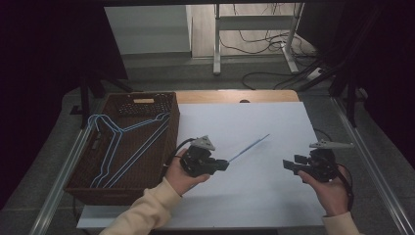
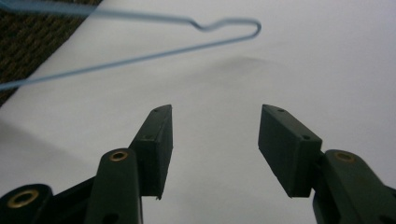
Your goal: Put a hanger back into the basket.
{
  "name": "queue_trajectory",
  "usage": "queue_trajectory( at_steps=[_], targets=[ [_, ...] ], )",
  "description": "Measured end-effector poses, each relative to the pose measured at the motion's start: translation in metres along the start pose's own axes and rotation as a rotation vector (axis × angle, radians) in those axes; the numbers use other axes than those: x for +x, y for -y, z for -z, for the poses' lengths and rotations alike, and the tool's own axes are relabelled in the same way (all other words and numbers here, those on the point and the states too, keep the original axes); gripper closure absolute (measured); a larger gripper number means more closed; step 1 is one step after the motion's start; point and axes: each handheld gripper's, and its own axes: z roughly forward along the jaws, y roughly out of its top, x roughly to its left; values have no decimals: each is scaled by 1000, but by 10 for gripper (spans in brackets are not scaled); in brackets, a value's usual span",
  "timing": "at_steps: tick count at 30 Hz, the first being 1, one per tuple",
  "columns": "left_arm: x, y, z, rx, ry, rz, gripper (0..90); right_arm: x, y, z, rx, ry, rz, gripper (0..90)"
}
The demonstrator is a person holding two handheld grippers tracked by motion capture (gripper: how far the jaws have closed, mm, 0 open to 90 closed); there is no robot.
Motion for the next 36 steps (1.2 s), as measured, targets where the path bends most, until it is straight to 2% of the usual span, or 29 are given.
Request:
queue_trajectory(
  at_steps=[2, 6, 11, 15, 20, 23, 28, 30, 34, 36],
  targets=[
    [-2, -1, 14, -21, -2, -4, 867, 0, 1, -4, 10, -1, 7, 453],
    [-3, 0, 55, -88, -8, 9, 867, 2, 3, -11, 22, 0, 40, 453],
    [6, 8, 103, -158, -24, 26, 867, 5, 5, -19, 48, -2, 64, 453],
    [16, 23, 144, -226, -81, 64, 867, 10, 6, -27, 76, 3, 89, 451],
    [34, 48, 182, -278, -130, 118, 866, 17, 7, -29, 95, 14, 115, 450],
    [48, 66, 198, -298, -155, 158, 866, 17, 8, -30, 93, 21, 118, 450],
    [74, 89, 212, -316, -173, 229, 867, 17, 8, -30, 101, 31, 116, 449],
    [83, 97, 214, -311, -185, 259, 867, 17, 8, -30, 99, 33, 114, 449],
    [97, 111, 213, -282, -197, 291, 866, 15, 9, -30, 101, 35, 114, 449],
    [102, 115, 211, -279, -190, 305, 866, 15, 9, -30, 103, 37, 112, 449]
  ],
)
